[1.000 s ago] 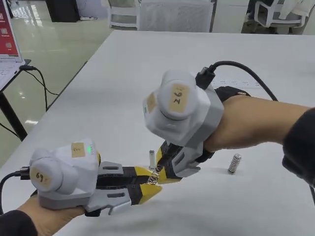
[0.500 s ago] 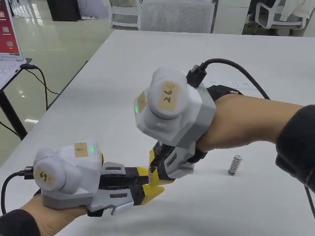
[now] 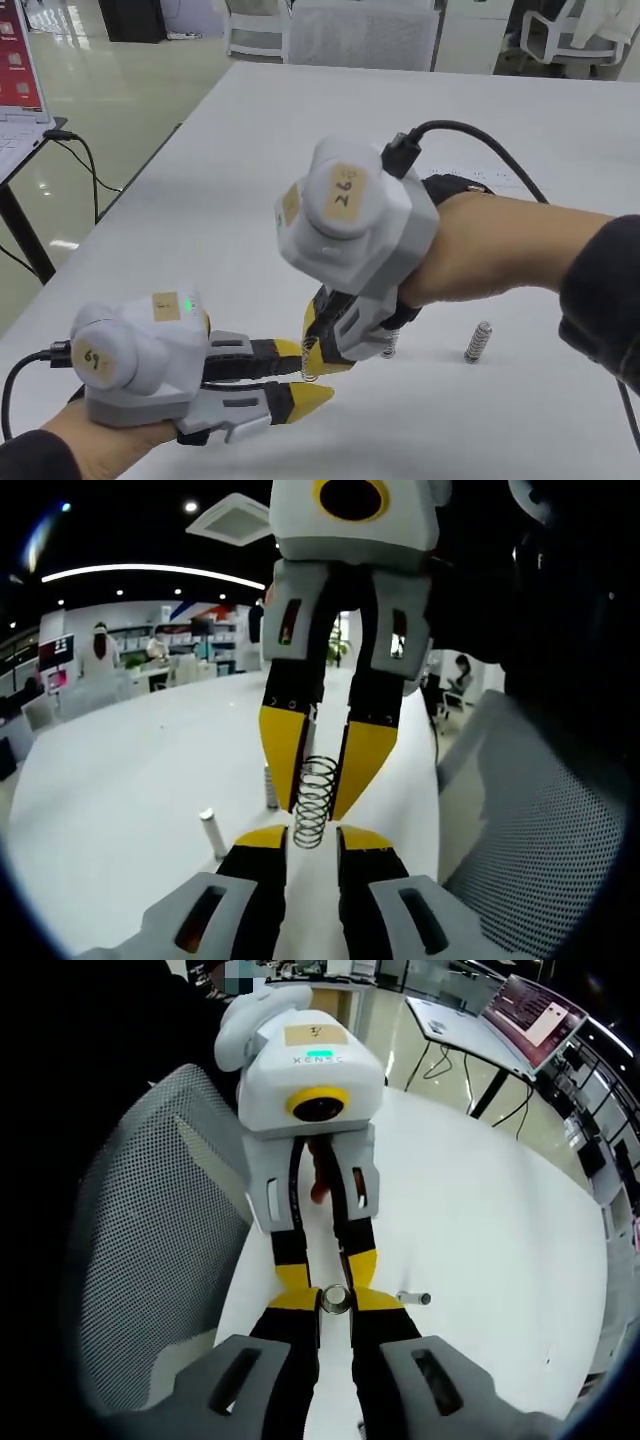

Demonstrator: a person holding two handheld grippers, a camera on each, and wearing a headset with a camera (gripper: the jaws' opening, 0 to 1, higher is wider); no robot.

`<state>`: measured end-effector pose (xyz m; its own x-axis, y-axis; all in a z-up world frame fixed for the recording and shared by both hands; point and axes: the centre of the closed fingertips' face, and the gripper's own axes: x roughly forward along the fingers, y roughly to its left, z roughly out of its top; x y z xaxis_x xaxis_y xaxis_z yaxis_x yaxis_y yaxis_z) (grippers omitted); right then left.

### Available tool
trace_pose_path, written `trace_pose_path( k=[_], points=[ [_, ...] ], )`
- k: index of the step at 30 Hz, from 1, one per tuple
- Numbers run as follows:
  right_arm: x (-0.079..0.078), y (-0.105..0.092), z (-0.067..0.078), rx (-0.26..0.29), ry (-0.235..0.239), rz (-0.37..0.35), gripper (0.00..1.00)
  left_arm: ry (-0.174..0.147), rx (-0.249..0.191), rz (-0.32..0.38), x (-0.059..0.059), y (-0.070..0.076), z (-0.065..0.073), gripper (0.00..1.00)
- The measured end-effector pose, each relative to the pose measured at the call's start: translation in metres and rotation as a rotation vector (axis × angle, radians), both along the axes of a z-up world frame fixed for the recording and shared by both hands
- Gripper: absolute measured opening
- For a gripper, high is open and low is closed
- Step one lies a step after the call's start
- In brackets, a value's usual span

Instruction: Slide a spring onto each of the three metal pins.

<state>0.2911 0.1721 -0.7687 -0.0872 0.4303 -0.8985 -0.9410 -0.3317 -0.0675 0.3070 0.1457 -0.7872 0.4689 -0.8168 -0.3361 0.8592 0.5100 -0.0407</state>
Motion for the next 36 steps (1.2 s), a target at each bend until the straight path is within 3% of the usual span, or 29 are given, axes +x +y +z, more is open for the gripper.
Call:
trace_pose_path(
  k=[11,18,23,27,36],
  points=[
    [0.018,-0.002,0.008,0.015,-0.03,-0.035,0.08,0.016,-0.01,0.048,0.001,0.011,-0.005,0.24],
    [0.041,0.0,0.017,0.051,-0.057,-0.087,0.08,0.028,-0.03,0.078,0.002,0.015,-0.006,0.31],
    [0.053,0.001,0.013,0.051,-0.086,-0.107,0.08,0.036,-0.068,0.081,0.001,0.013,-0.002,0.36],
    [0.064,0.005,0.009,0.06,-0.09,-0.118,0.08,0.041,-0.072,0.085,0.0,0.014,-0.003,0.38],
    [0.072,0.012,0.002,0.065,-0.075,-0.131,0.08,0.048,-0.075,0.104,0.0,0.018,-0.004,0.43]
  ],
)
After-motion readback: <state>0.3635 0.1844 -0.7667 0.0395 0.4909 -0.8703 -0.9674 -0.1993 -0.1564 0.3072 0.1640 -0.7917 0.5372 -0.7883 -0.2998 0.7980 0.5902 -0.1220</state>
